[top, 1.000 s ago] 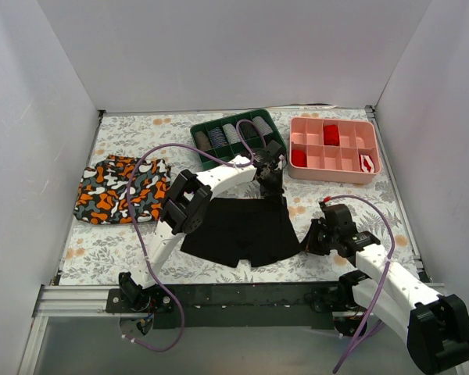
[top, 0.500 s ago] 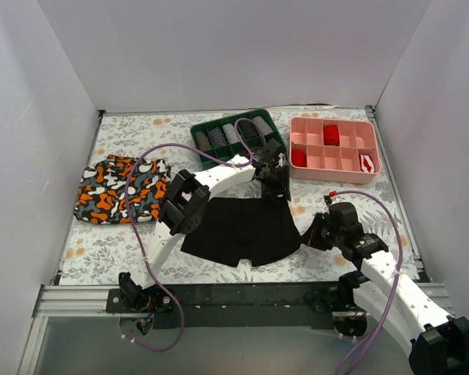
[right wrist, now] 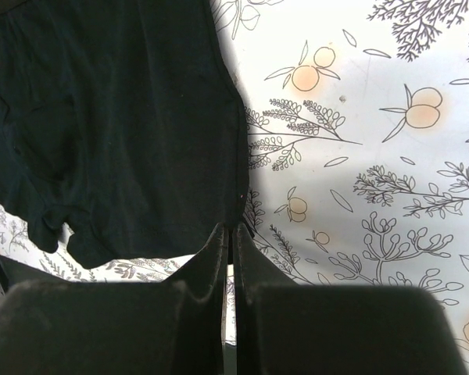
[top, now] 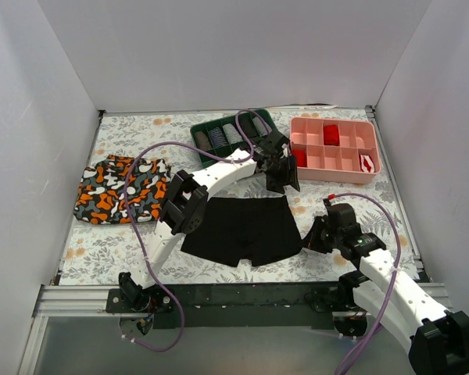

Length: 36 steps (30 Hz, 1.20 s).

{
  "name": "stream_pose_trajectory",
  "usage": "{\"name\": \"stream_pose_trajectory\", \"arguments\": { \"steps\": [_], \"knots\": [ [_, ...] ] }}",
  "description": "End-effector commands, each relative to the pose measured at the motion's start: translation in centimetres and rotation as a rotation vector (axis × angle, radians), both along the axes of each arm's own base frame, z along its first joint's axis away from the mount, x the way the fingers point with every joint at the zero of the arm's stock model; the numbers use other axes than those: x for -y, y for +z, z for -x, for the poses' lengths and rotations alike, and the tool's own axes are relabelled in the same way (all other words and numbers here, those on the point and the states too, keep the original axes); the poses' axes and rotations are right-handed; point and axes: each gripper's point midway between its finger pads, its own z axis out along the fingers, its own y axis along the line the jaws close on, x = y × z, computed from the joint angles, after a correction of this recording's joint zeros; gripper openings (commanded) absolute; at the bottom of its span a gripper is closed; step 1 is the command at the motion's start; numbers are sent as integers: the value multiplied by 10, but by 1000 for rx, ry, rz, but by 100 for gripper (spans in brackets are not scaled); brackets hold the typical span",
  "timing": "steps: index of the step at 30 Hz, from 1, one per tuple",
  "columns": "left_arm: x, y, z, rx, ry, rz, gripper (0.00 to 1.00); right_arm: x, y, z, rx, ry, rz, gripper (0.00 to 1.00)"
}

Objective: Roll the underwear
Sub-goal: Fold the underwear at the center of the board.

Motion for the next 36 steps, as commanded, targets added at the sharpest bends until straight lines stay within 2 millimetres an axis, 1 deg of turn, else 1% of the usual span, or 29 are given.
{"name": "stream_pose_trajectory", "arguments": {
  "steps": [1,6,13,18,19,22,23,24,26,30,32,35,36],
  "knots": [
    [1,-1,11,-40,-15,-9,55,-3,0,-3,6,3,-13,1],
    [-8,-13,18,-54,-12,-45,55,-2,3,-4,17,0,-11,1],
    [-3,-26,21,-71,-15,-53,54,-3,0,-3,8,6,-16,1],
    [-4,-37,19,-75,-4,-78,50,-6,-2,-1,6,26,-24,1],
    [-5,-40,19,-80,-3,-84,45,-6,-2,0,5,33,-28,1],
    [-6,-45,22,-89,-6,-93,36,-10,0,1,18,53,-47,1],
    [-6,-46,22,-89,-6,-93,31,-11,0,0,23,58,-52,1],
    [-7,-49,24,-94,-7,-99,28,-12,2,0,27,61,-59,1],
    [-5,-49,25,-93,-8,-92,22,-13,3,0,33,62,-64,1],
    [-4,-48,23,-86,-5,-91,13,-13,3,1,28,59,-65,1],
    [-1,-42,21,-76,-4,-76,11,-12,2,1,24,57,-61,1],
    [1,-40,19,-66,-1,-70,0,-11,3,1,25,53,-58,1],
    [1,-38,17,-64,2,-67,0,-11,4,0,27,51,-55,1]
  ]
}}
